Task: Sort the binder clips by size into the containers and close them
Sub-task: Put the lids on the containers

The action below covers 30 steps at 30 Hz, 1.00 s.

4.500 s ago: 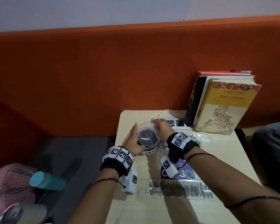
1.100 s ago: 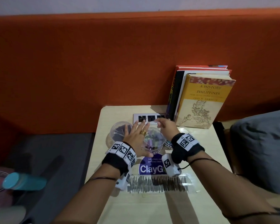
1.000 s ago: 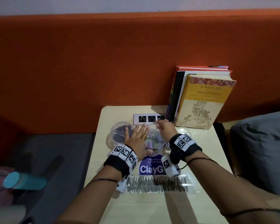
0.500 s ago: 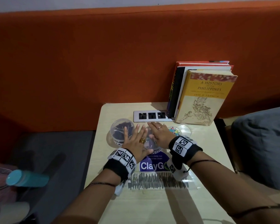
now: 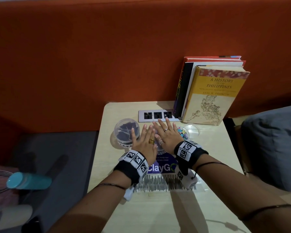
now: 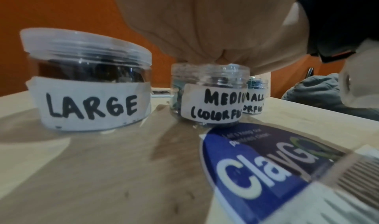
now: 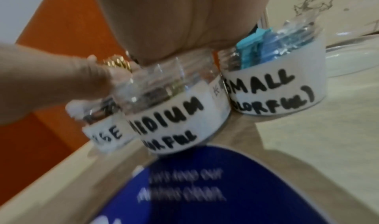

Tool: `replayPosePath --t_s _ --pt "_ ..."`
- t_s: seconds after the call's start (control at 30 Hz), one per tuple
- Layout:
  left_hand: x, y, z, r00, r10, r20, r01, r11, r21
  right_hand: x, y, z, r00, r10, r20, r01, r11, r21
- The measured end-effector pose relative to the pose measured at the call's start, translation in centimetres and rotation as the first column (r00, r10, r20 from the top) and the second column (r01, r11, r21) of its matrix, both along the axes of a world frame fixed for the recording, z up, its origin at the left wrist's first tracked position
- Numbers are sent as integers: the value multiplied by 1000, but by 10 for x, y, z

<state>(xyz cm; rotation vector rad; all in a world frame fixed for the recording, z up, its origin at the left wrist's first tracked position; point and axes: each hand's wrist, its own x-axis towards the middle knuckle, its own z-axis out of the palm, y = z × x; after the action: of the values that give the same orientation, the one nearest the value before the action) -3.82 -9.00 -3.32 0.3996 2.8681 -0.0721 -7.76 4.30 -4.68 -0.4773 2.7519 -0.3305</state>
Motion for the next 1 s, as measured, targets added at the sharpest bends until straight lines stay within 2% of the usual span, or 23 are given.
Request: replayPosePath --t_s 0.1,0.17,0.23,0.3,0.37,0.43,0.53,0.67,0.7,0.77,0.83,0.9,0.97,1.0 --pt "-10 -1 4 1000 -15 14 15 1000 -25 -7 0 11 998 -48 51 51 997 -52" --pt "-18 -2 8 998 -16 63 19 999 -41 -9 9 23 988 -148 -50 136 971 -197" --pt "-25 -5 13 993 -26 112 31 999 -44 -7 30 35 922 -344 -180 244 874 -421" --pt "-29 -5 17 991 -36 128 41 999 -35 -5 62 36 845 -509 -162 380 786 -487" --pt "-31 0 18 992 -37 120 40 999 -20 -7 93 23 793 -607 -43 546 740 -392" --pt "-34 11 15 993 -55 105 53 998 15 -7 109 7 789 -609 80 611 767 -193" --pt "-37 28 6 986 -98 132 85 992 98 -3 113 -11 845 -522 120 525 851 -1" --pt "-34 35 -7 982 -115 149 102 991 92 8 114 -12 852 -518 69 520 854 -6" --pt "-34 34 -9 984 -117 136 107 991 80 10 115 -11 852 -522 46 524 851 -40" --pt "-34 33 -11 986 -122 117 115 991 69 14 115 -6 827 -563 -6 544 803 -244" --pt "-35 34 -12 987 -117 113 109 991 80 17 114 4 777 -630 -14 541 678 -498" --pt "-34 35 -12 988 -106 108 98 992 82 18 110 16 743 -670 9 505 552 -663" --pt "-34 36 -12 989 -100 106 92 993 80 16 99 26 742 -662 102 502 449 -739" --pt "-34 36 -12 990 -100 104 92 993 78 14 93 27 756 -642 128 510 455 -730"
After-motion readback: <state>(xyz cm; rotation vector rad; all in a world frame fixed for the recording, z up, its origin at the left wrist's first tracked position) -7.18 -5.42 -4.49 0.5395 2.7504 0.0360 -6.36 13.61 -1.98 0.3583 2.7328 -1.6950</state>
